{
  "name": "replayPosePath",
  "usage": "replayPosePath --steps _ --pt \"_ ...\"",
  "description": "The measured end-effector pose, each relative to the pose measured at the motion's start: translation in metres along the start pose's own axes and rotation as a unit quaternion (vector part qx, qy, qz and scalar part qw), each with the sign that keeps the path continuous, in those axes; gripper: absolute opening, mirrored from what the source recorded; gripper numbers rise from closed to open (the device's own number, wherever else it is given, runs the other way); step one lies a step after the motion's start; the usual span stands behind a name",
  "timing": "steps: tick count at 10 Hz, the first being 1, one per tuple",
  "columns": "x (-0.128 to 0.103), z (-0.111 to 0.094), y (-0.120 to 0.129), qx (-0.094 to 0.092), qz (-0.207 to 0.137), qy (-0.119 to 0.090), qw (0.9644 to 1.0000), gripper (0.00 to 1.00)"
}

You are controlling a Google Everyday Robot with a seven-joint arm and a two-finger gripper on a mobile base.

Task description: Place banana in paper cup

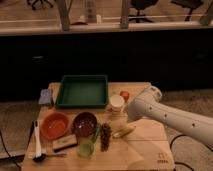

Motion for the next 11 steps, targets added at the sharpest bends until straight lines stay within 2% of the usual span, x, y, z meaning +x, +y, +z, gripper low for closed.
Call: replayPosePath --steps 2,3,5,8,11 --pt "0.001 0.005 -0.004 -0.003 -0.009 0.001 1.0 0.65" --pt "0.003 0.005 -0.004 -0.005 -0.009 0.002 0.9999 0.71" --pt "0.008 0.009 0.005 -0.021 -0.007 -0.002 0.9998 0.8" --pt "0.011 0.019 0.017 -0.041 -0.006 -0.009 0.9991 0.8" --pt "0.007 0.039 0.031 -0.07 -0.013 -0.016 0.9973 0.8"
